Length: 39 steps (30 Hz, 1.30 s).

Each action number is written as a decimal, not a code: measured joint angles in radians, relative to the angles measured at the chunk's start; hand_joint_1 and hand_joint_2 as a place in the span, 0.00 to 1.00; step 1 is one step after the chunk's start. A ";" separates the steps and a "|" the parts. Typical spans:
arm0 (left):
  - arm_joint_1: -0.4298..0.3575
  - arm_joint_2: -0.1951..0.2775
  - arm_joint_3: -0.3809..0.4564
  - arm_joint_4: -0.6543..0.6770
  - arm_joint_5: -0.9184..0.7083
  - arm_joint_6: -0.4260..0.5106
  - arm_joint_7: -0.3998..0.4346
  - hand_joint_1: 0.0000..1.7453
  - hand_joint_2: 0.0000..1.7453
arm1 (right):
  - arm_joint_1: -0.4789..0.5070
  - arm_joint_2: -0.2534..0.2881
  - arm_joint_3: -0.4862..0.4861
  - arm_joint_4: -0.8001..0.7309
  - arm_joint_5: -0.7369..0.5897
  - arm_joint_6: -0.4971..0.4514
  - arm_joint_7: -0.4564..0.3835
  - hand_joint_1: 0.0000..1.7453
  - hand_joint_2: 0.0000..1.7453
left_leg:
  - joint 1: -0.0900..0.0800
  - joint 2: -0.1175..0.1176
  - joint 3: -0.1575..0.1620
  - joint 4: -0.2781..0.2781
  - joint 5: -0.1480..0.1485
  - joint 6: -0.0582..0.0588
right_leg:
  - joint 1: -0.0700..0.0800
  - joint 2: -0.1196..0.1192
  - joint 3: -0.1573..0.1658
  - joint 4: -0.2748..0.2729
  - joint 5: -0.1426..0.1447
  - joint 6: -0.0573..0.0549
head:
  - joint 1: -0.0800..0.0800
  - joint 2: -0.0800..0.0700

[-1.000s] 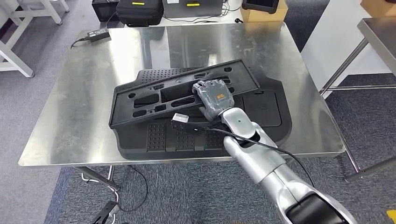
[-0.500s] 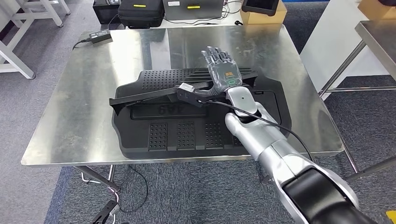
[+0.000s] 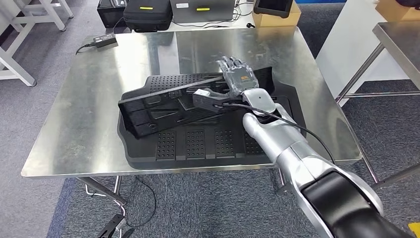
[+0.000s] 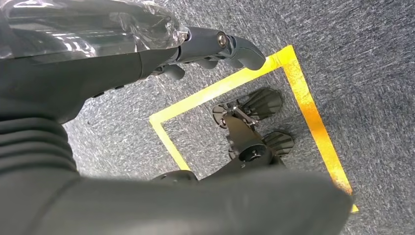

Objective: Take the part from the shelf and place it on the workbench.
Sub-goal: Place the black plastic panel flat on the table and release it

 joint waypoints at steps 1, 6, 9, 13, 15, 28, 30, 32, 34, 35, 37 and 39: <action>-0.001 0.000 -0.002 0.000 0.000 0.000 0.001 0.00 0.00 | -0.003 0.002 0.000 0.002 0.007 0.033 -0.006 0.00 0.00 | 0.000 0.000 0.001 0.000 0.000 0.000 | 0.000 0.000 0.001 0.000 0.000 0.000 | 0.000 0.000; -0.002 0.000 -0.008 0.000 0.003 0.000 0.005 0.00 0.00 | -0.005 0.016 0.001 0.006 0.023 0.115 -0.021 0.00 0.00 | 0.000 0.000 0.002 0.000 0.000 0.000 | 0.000 0.000 0.003 0.000 0.000 0.000 | -0.002 0.000; -0.002 0.000 -0.013 0.000 0.006 0.000 0.006 0.00 0.00 | -0.005 0.022 0.001 0.007 0.017 0.115 -0.023 0.00 0.00 | 0.000 0.000 0.003 0.000 0.000 0.000 | 0.000 0.000 0.003 0.000 0.000 0.000 | -0.002 0.000; -0.002 0.000 -0.014 0.000 0.009 0.000 0.006 0.00 0.00 | -0.005 0.026 0.001 0.007 0.013 0.113 -0.024 0.00 0.00 | 0.000 0.000 0.003 0.000 0.000 0.000 | 0.000 0.000 0.004 0.000 0.000 0.000 | -0.003 0.000; -0.002 0.000 -0.015 0.000 0.009 0.000 0.006 0.00 0.00 | -0.005 0.026 0.001 0.007 0.013 0.112 -0.025 0.00 0.00 | 0.000 0.000 0.003 0.000 0.000 0.000 | 0.000 0.000 0.004 0.000 0.000 0.000 | -0.003 0.000; 0.002 0.003 -0.021 0.000 0.039 0.012 0.002 0.00 0.00 | -0.005 0.040 -0.010 0.005 -0.100 -0.164 -0.044 0.00 0.00 | 0.000 0.000 0.004 0.000 0.000 0.000 | 0.000 0.000 0.004 0.000 0.000 0.000 | -0.007 0.000; 0.008 0.003 -0.021 0.000 0.045 0.019 0.003 0.00 0.00 | -0.011 0.031 -0.032 -0.007 -0.146 -0.304 -0.060 0.00 0.00 | 0.000 0.000 0.004 0.000 0.000 0.000 | 0.000 0.000 0.004 0.000 0.000 0.000 | -0.008 0.000; 0.015 0.003 -0.021 0.000 0.047 0.024 0.005 0.00 0.00 | -0.027 0.012 -0.059 -0.026 -0.182 -0.356 -0.075 0.00 0.00 | 0.000 0.000 0.004 0.000 0.000 0.000 | 0.000 0.000 0.004 0.000 0.000 0.000 | -0.008 0.000; 0.020 0.003 -0.021 0.000 0.050 0.030 0.009 0.00 0.00 | -0.041 -0.007 -0.082 -0.043 -0.203 -0.362 -0.081 0.00 0.00 | 0.000 0.000 0.005 0.000 0.000 0.000 | 0.000 0.000 0.004 -0.001 0.000 0.000 | -0.008 0.000; 0.022 0.003 -0.021 0.000 0.052 0.035 0.011 0.00 0.00 | -0.044 -0.016 -0.092 -0.050 -0.214 -0.367 -0.076 0.00 0.00 | -0.001 0.001 0.005 0.000 0.000 0.000 | -0.001 0.001 0.004 -0.001 0.000 0.000 | -0.008 0.000; 0.024 0.003 -0.021 0.000 0.059 0.052 0.013 0.00 0.00 | -0.048 -0.043 -0.116 -0.067 -0.253 -0.378 -0.051 0.00 0.00 | -0.001 0.001 0.006 0.001 0.000 0.000 | -0.001 0.001 0.004 -0.001 0.000 0.000 | -0.011 0.000; 0.029 0.003 -0.021 0.000 0.065 0.070 0.009 0.00 0.00 | -0.058 -0.097 -0.156 -0.083 -0.320 -0.370 -0.022 0.00 0.00 | -0.001 -0.001 0.007 0.002 0.000 0.000 | -0.001 -0.001 0.006 -0.002 0.000 0.000 | -0.014 0.000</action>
